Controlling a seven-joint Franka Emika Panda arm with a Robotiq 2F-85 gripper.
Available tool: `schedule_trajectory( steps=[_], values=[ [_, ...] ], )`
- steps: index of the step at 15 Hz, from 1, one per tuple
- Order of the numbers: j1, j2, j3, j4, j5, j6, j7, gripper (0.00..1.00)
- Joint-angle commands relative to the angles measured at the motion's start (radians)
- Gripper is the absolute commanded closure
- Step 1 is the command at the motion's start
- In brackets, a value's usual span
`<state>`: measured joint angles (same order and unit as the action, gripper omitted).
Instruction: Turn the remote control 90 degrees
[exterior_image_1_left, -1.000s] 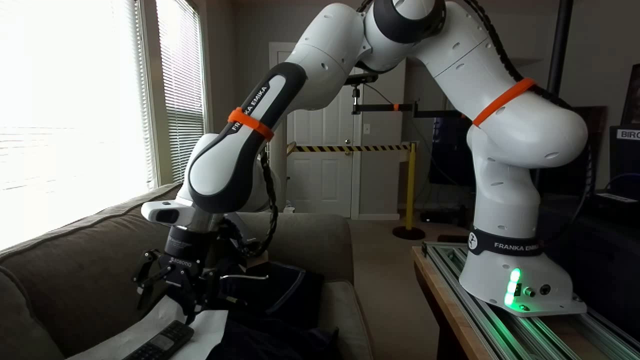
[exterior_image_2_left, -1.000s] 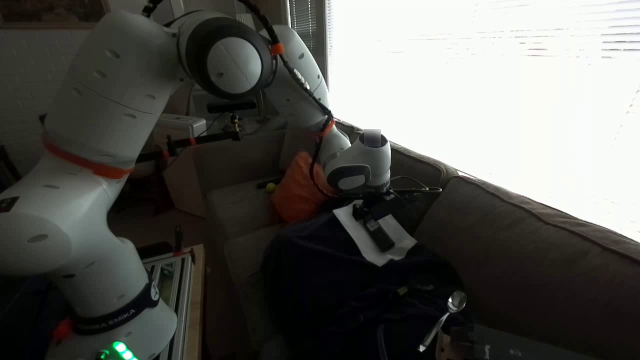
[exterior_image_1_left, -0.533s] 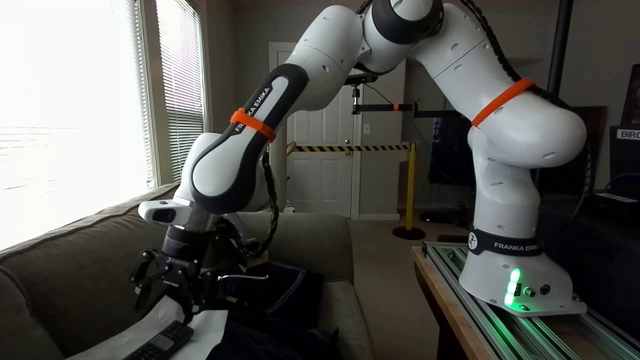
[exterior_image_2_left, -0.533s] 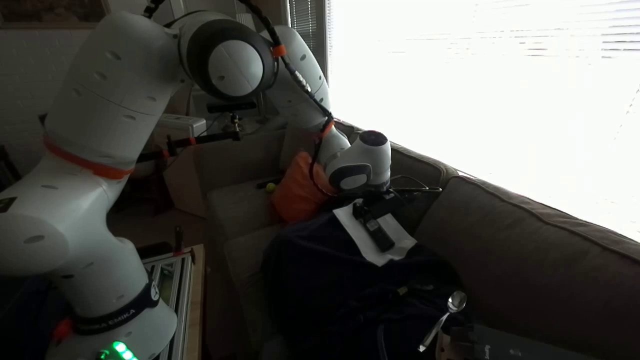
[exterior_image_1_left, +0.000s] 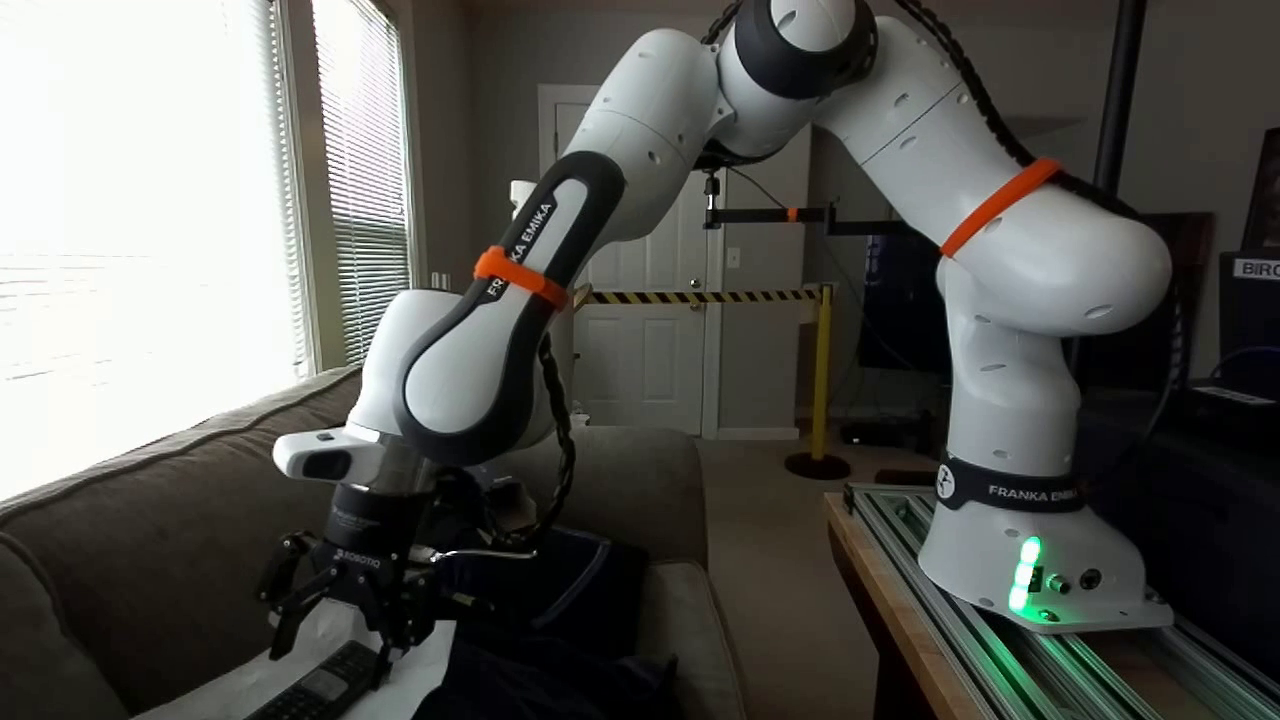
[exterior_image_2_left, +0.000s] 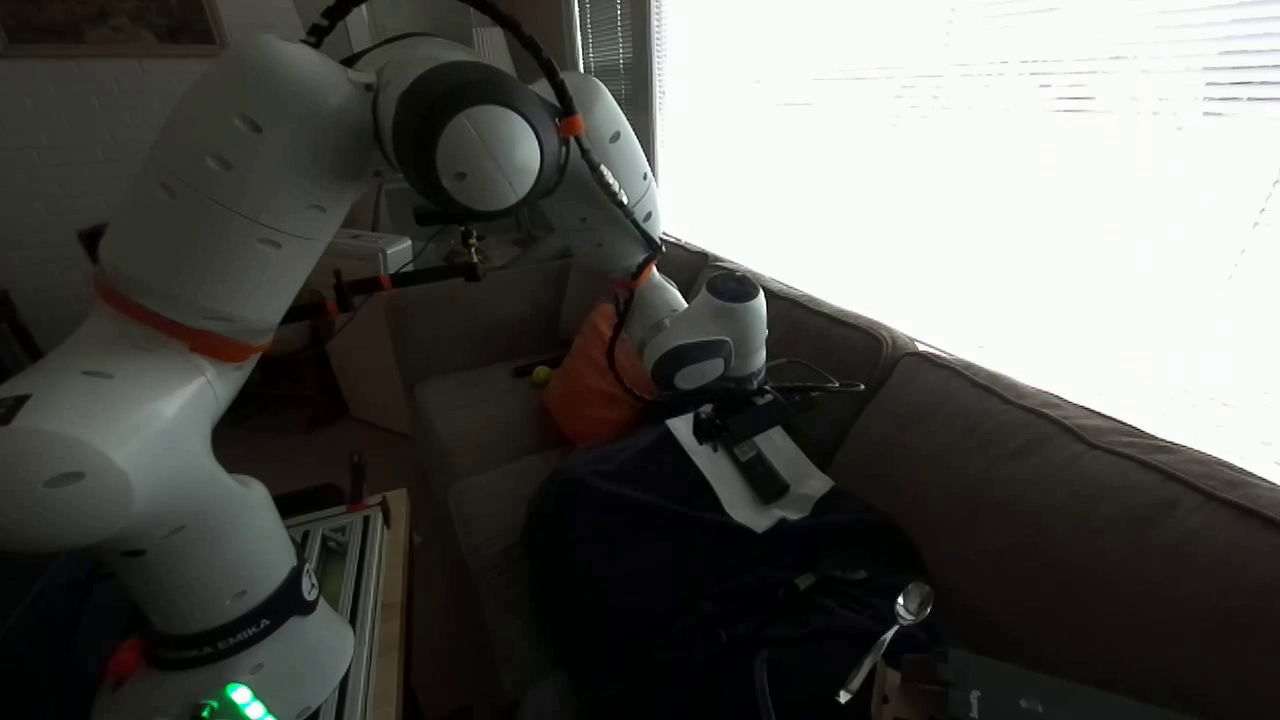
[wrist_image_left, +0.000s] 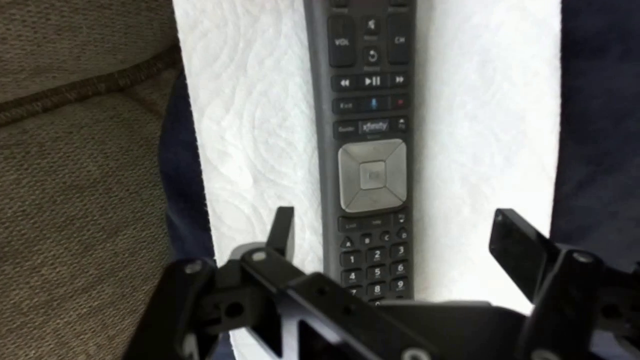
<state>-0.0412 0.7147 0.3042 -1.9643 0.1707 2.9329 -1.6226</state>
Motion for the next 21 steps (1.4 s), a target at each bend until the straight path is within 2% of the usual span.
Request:
schedule_trajectory(
  steps=[1,8,11,13,14,19,21],
  values=[
    [-0.034,0.033,0.023,-0.020,-0.066,0.073,0.058,0.00],
    [-0.081,0.097,0.052,-0.019,-0.183,0.202,0.118,0.00],
    [-0.123,0.128,0.099,-0.011,-0.246,0.208,0.116,0.00],
    [-0.143,0.141,0.118,-0.008,-0.280,0.209,0.113,0.09],
    [-0.152,0.145,0.125,-0.009,-0.293,0.209,0.113,0.10],
    [-0.190,0.147,0.147,-0.014,-0.339,0.210,0.111,0.03],
    [-0.205,0.146,0.155,-0.016,-0.351,0.208,0.109,0.10]
  ],
)
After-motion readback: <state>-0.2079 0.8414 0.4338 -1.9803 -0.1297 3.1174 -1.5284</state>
